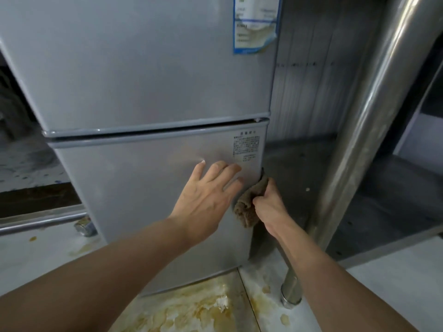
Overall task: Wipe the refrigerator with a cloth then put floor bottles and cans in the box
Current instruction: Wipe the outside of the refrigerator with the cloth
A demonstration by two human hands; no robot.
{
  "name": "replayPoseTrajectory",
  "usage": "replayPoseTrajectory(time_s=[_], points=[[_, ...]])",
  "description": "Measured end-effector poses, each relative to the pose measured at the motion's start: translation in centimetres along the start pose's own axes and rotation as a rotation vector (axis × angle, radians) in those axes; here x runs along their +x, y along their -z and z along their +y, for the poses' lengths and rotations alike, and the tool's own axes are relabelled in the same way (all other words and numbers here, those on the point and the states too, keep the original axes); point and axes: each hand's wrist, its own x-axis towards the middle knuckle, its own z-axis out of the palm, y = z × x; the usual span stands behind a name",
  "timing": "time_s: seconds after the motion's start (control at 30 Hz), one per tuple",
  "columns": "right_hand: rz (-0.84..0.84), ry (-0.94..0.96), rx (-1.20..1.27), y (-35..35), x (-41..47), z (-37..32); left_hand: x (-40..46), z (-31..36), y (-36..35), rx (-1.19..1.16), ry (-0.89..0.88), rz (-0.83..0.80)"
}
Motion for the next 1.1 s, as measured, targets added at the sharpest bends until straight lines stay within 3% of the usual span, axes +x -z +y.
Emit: replayPoseTrajectory(time_s=[0.33, 0.7, 0.93, 1.1], points=[[-0.109, 0.031, 0.169, 2.5, -0.6, -7.6, 3.0, -2.4, 5.0, 0.063, 0.045, 0.075], [-0.052, 0.098, 0.418, 3.0, -0.6, -12.1, 3.8, -4.2, 6.3, 0.053, 0.006, 0.060], [-0.051, 0.159, 0.246, 3.8, -0.2, -13.0, 5.4, -5.4, 8.7, 0.025, -0.034, 0.121], [-0.067, 0.179, 0.263, 4.5, 0.2, -14.7, 6.4, -5.8, 10.4, 0.037, -0.018, 0.196]])
